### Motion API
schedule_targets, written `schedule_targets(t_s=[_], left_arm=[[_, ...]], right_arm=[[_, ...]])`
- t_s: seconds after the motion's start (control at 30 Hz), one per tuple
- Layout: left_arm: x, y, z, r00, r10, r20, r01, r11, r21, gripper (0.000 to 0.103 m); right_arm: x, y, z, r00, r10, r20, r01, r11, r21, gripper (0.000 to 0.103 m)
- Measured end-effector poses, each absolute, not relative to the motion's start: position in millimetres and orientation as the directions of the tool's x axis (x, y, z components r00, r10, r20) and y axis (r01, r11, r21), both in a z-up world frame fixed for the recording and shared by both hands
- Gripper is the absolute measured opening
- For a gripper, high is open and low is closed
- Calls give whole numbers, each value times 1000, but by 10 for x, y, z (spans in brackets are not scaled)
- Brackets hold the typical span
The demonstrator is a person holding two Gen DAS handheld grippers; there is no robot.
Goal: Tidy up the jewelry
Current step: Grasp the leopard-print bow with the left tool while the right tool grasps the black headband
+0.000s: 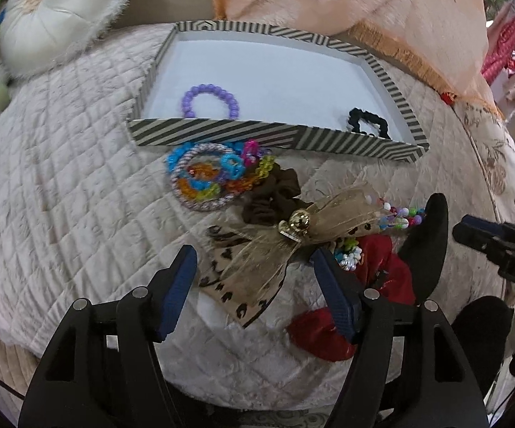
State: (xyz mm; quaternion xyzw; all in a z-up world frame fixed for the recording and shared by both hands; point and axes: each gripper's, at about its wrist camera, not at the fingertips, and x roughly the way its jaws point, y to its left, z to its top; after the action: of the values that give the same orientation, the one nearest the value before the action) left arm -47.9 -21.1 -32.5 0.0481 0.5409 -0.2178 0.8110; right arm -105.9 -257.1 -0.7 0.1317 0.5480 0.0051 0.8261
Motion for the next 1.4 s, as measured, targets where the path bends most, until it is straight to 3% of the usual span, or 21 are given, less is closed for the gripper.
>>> schedule_targets(t_s=[0.3, 0.33, 0.37, 0.4, 0.43, 0.5, 0.8, 1.4], left_arm=[[-396, -325, -526, 277, -308, -910, 424, 889, -172, 66], [-387, -319, -535, 275, -316, -908, 419, 890, -182, 60], [-376, -316, -546, 266, -326, -907, 413, 889, -199, 38], [-364, -319, -560, 256, -329, -909, 405, 890, -208, 25], [-356, -313, -555, 253, -337, -907, 402, 889, -218, 24], [-378, -284, -512, 256, -361, -897, 408, 881, -238, 12], [-471, -50, -165, 290, -436, -852, 390, 867, -310, 7], [-400, 151, 485, 343, -540, -769, 351, 833, -428, 6]], right_arm=[[-969, -2494, -333, 399, 283, -872, 188, 906, 380, 51], [-963, -2490, -332, 415, 286, -864, 189, 902, 389, 51], [-959, -2488, -331, 434, 294, -851, 180, 898, 402, 51], [-956, -2480, -335, 444, 296, -846, 172, 898, 404, 48], [-960, -2477, -344, 451, 292, -844, 160, 903, 398, 45], [-989, -2472, -335, 459, 273, -846, 132, 920, 369, 36], [-1142, -2494, -122, 510, 236, -827, 71, 947, 314, 19], [-1225, -2587, 567, 639, 211, -740, 38, 952, 305, 18]])
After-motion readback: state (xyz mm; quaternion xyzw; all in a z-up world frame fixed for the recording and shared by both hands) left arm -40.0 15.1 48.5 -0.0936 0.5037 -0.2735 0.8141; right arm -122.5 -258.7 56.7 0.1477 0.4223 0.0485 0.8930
